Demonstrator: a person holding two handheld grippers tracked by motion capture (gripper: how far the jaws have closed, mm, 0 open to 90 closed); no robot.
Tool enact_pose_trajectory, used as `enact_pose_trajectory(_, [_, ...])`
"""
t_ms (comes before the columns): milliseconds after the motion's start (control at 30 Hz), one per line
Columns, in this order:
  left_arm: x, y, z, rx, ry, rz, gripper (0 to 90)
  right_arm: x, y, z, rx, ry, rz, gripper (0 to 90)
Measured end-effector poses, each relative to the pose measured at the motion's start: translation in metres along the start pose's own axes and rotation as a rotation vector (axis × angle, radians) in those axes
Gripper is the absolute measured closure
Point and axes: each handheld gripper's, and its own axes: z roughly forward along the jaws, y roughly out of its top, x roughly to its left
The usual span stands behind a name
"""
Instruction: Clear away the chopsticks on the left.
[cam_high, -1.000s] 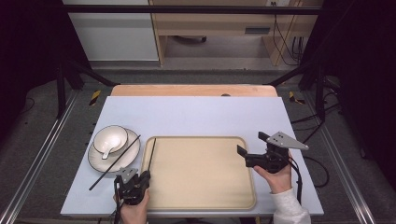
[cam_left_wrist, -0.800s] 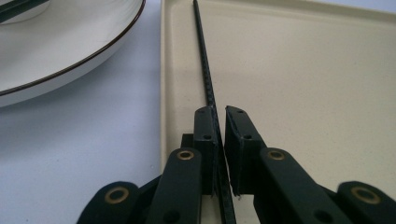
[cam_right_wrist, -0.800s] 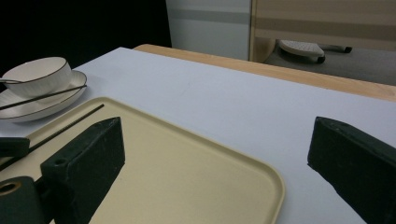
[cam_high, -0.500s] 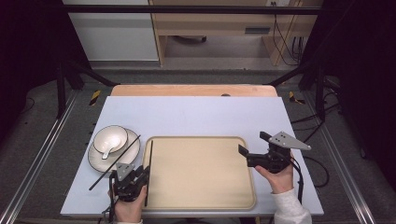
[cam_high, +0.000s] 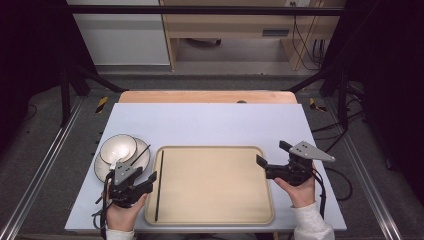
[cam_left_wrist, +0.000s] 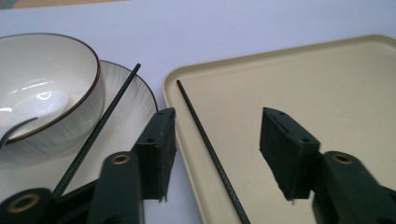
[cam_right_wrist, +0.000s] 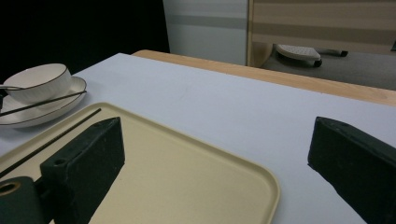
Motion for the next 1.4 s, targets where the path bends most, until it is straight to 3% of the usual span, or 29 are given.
enact_pose_trajectory(67, [0.003, -0.001, -0.003, -0.001, -0.031, 0.048, 38.7, 0.000, 0.000, -0.001, -0.002, 0.000, 0.002, 4.0])
enact_pose_trajectory(200, [0.008, -0.005, -0.004, 0.005, -0.057, 0.095, 33.9, -0.002, 0.000, -0.002, 0.002, -0.001, 0.002, 4.0])
enact_pose_trajectory(333, [0.016, -0.008, -0.005, -0.004, -0.084, 0.087, 32.4, -0.002, 0.000, -0.001, 0.001, -0.004, 0.000, 4.0])
enact_pose_trajectory(433, [0.025, -0.014, -0.007, 0.009, -0.084, 0.121, 30.3, -0.003, -0.002, 0.000, 0.010, -0.004, 0.004, 4.0])
enact_pose_trajectory(700, [0.050, -0.027, -0.014, 0.030, -0.049, 0.114, 28.4, -0.003, -0.007, 0.005, 0.033, -0.002, 0.009, 4.0])
enact_pose_trajectory(833, [0.054, -0.033, -0.017, 0.058, -0.055, 0.136, 26.2, -0.003, -0.007, 0.006, 0.036, -0.003, 0.009, 4.0])
enact_pose_trajectory(967, [0.058, -0.035, -0.018, 0.061, -0.047, 0.134, 25.6, -0.003, -0.007, 0.006, 0.036, -0.004, 0.012, 4.0])
enact_pose_trajectory(1167, [0.076, -0.037, -0.020, 0.061, -0.029, 0.097, 26.8, -0.001, -0.006, 0.008, 0.037, -0.006, 0.002, 4.2])
enact_pose_trajectory(1233, [0.086, -0.037, -0.020, 0.058, -0.010, 0.061, 28.6, 0.002, -0.006, 0.009, 0.039, -0.006, -0.007, 4.2])
enact_pose_trajectory(1400, [0.099, -0.033, -0.012, 0.084, 0.018, 0.058, 33.2, 0.002, -0.006, 0.011, 0.046, -0.006, -0.017, 4.2])
